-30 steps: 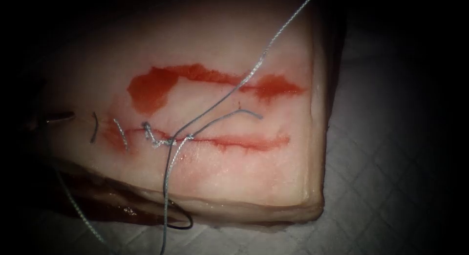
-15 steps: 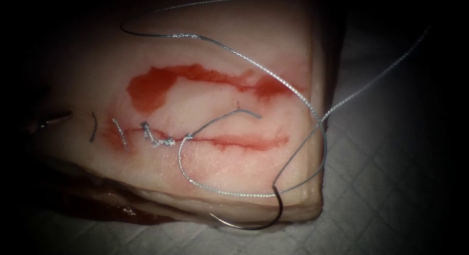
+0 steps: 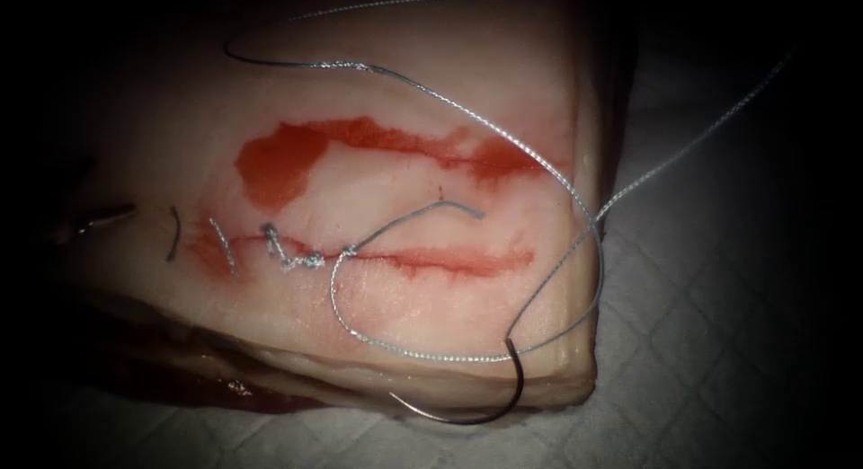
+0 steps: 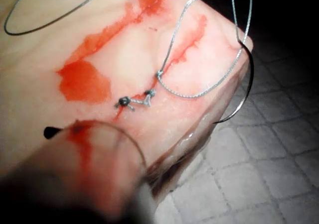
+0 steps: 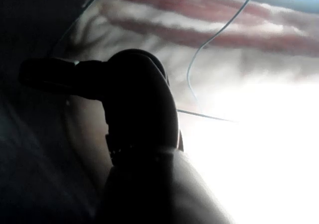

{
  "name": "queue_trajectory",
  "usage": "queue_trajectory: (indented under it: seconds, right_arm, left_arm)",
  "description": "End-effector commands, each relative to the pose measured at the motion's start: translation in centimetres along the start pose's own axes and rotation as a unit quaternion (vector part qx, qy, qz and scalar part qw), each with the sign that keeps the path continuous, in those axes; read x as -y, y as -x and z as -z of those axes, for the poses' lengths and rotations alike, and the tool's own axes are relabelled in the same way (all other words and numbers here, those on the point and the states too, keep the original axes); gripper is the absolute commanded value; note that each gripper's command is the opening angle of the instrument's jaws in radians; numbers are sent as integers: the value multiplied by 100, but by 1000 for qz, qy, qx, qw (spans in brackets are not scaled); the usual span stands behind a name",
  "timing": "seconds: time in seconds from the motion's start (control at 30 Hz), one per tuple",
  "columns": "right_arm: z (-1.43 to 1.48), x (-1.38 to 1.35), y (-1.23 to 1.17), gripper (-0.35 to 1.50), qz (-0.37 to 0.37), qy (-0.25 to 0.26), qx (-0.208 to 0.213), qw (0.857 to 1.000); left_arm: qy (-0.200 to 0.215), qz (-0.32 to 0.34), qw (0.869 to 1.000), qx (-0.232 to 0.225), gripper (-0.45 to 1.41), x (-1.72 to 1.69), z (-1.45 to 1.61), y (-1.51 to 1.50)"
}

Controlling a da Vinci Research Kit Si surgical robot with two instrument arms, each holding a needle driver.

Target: Wound Closure

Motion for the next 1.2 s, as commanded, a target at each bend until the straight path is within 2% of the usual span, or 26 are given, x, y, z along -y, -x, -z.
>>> queue_trajectory:
  seconds: [0.03,1.2]
  right_arm:
    - [-2,-4,-9,-35,-3,1,0,1000]
    - [-2,-4,-9,-35,-3,1,0,1000]
  left_arm:
    - [0,0,1000,1,14,4,-6,2]
    - [0,0,1000,1,14,4,-6,2]
